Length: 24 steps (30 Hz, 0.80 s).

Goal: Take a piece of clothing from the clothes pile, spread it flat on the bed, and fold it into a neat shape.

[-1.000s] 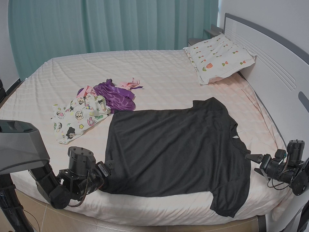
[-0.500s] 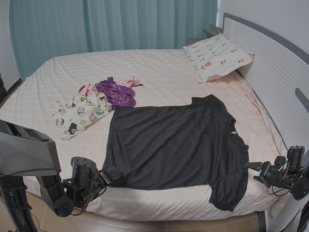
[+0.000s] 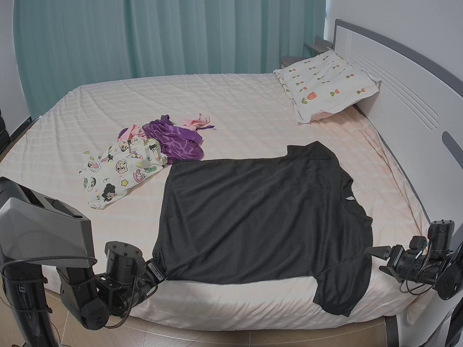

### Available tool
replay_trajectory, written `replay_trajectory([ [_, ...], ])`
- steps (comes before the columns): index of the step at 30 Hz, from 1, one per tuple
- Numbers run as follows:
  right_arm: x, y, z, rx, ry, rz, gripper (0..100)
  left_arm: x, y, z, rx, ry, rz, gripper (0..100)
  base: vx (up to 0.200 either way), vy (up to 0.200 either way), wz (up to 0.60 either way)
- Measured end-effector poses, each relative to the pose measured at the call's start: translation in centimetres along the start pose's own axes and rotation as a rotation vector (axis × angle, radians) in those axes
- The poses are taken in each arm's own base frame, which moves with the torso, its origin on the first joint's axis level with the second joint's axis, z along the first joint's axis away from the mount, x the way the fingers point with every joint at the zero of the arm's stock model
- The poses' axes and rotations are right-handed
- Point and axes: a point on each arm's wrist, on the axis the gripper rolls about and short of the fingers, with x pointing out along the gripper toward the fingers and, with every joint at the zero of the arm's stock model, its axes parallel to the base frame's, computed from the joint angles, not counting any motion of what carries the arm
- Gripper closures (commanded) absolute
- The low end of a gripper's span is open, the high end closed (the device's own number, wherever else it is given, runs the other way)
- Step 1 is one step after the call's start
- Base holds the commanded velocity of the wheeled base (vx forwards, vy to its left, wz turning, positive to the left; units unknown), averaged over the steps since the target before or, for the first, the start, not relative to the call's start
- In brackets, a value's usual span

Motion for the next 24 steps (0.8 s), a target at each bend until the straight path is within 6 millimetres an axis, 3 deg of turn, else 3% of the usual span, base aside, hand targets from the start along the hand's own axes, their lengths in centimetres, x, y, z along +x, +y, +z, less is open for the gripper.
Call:
replay_trajectory([
  [12,1.0,-1.1,-0.9,-0.058,0.074,-0.046,0,-1.3,1.1,0.5,0.007,-0.035,0.065,100,0.000,0.000,0.00],
  [24,2.2,-1.4,-0.7,-0.060,0.065,-0.028,0,-1.5,2.4,2.6,0.011,-0.099,0.109,100,0.000,0.000,0.00],
])
